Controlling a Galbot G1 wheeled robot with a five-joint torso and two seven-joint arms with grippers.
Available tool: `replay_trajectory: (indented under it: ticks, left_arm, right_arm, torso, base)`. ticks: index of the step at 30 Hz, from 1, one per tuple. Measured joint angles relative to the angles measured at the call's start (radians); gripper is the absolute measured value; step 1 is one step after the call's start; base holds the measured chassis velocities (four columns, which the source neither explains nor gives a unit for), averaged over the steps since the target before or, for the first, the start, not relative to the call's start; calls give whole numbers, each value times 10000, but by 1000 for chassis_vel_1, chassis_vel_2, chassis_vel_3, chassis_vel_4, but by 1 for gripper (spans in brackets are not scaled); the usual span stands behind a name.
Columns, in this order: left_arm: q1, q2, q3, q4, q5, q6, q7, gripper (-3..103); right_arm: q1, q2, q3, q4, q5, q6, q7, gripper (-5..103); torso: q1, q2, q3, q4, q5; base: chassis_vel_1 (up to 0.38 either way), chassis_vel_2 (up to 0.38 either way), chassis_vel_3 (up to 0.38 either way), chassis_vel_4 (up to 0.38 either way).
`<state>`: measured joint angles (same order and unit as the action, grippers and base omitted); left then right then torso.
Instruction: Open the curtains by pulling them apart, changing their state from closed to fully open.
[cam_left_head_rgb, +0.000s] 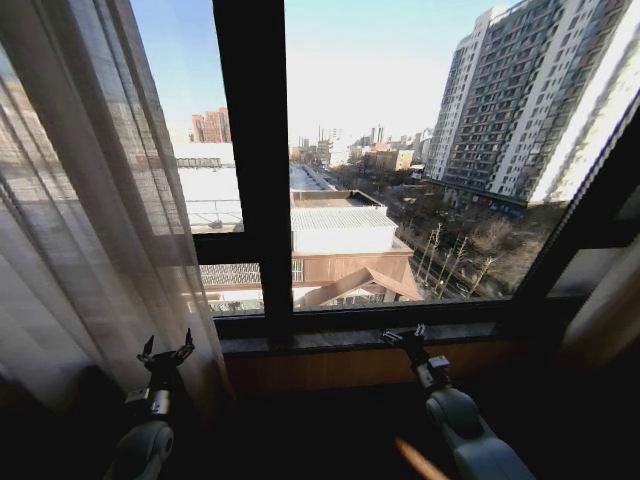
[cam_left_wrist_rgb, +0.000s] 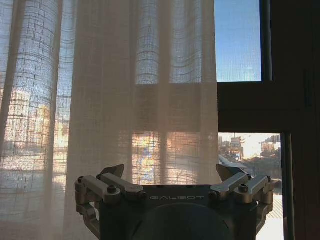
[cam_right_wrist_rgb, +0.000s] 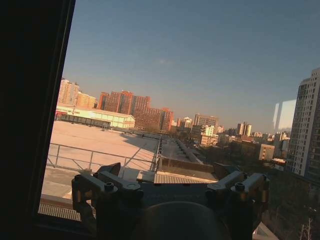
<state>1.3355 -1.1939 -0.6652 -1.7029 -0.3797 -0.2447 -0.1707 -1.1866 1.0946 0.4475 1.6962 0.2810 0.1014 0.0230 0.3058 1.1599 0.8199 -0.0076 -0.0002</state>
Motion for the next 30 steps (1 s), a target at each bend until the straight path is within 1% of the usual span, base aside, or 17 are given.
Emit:
replay_trajectory:
  ticks: [30]
  left_arm:
    - [0, 0, 0, 0, 0, 0, 4, 100]
  right_arm:
    - [0, 0, 0, 0, 0, 0, 0, 100]
  torso:
    - [0, 0, 0, -1, 1]
  base:
    - [0, 0, 0, 0]
